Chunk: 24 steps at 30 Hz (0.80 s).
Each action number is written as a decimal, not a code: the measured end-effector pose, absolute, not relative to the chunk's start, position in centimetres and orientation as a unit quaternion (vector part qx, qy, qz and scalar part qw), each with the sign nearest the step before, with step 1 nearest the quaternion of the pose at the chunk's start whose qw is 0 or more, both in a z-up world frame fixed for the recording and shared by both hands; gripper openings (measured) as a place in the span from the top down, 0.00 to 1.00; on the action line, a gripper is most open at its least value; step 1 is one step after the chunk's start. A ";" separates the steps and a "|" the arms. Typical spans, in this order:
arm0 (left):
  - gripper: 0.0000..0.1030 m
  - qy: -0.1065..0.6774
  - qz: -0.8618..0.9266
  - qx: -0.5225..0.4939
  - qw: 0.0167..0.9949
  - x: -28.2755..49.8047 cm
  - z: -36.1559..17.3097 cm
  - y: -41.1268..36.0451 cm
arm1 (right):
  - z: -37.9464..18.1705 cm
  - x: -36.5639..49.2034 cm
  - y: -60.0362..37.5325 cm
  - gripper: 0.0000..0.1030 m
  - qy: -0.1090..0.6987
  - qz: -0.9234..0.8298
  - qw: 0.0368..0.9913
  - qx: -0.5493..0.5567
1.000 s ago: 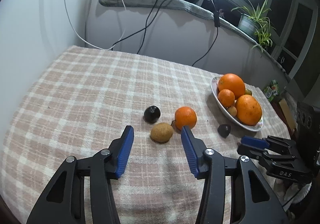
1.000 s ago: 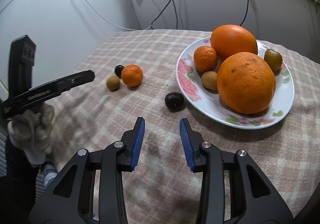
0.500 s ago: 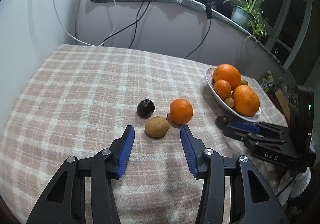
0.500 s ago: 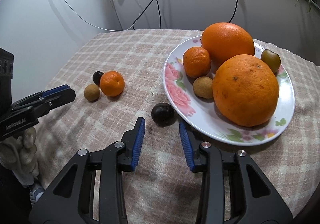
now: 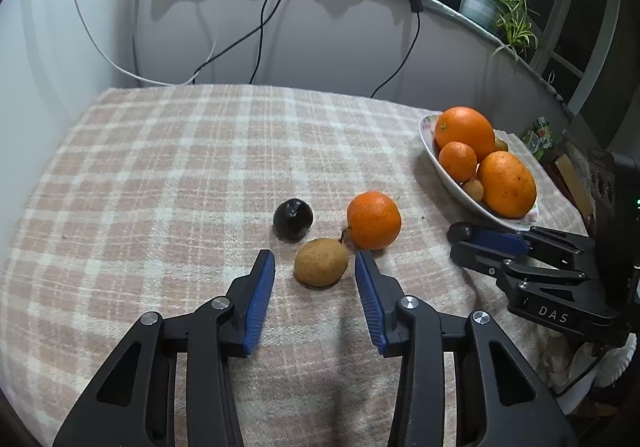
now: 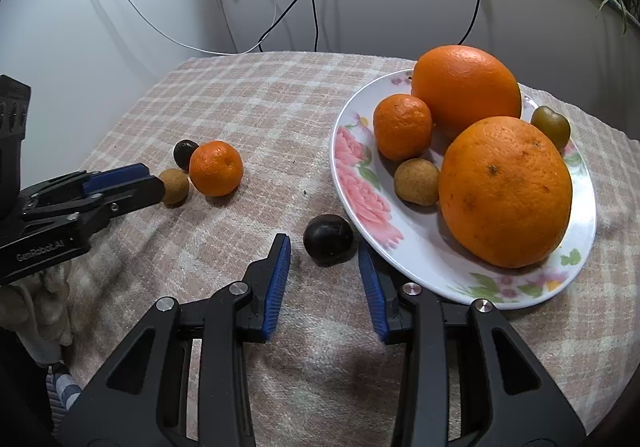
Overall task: Organize fruits
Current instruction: 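Move the right gripper to the dark plum and close on it, then close the left gripper on a brown kiwi while the right lifts the plum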
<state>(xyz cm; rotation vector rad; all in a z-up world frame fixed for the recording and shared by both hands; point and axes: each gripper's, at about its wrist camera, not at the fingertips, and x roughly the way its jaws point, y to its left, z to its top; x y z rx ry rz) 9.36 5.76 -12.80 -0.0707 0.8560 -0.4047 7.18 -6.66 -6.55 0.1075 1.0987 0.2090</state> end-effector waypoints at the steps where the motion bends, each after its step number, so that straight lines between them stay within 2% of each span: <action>1: 0.63 0.413 -0.196 -0.033 0.889 9.3 -12.9 5.7 | -6.5 7.2 -6.6 0.67 0.520 0.099 0.847 0.051; 10: 0.73 0.422 -0.202 -0.022 0.884 9.7 -13.4 5.2 | -6.7 7.5 -5.9 0.76 0.519 0.093 0.849 0.031; 24: 0.74 0.415 -0.191 -0.028 0.889 9.4 -13.2 5.5 | -6.5 7.3 -6.6 0.78 0.510 0.104 0.852 0.059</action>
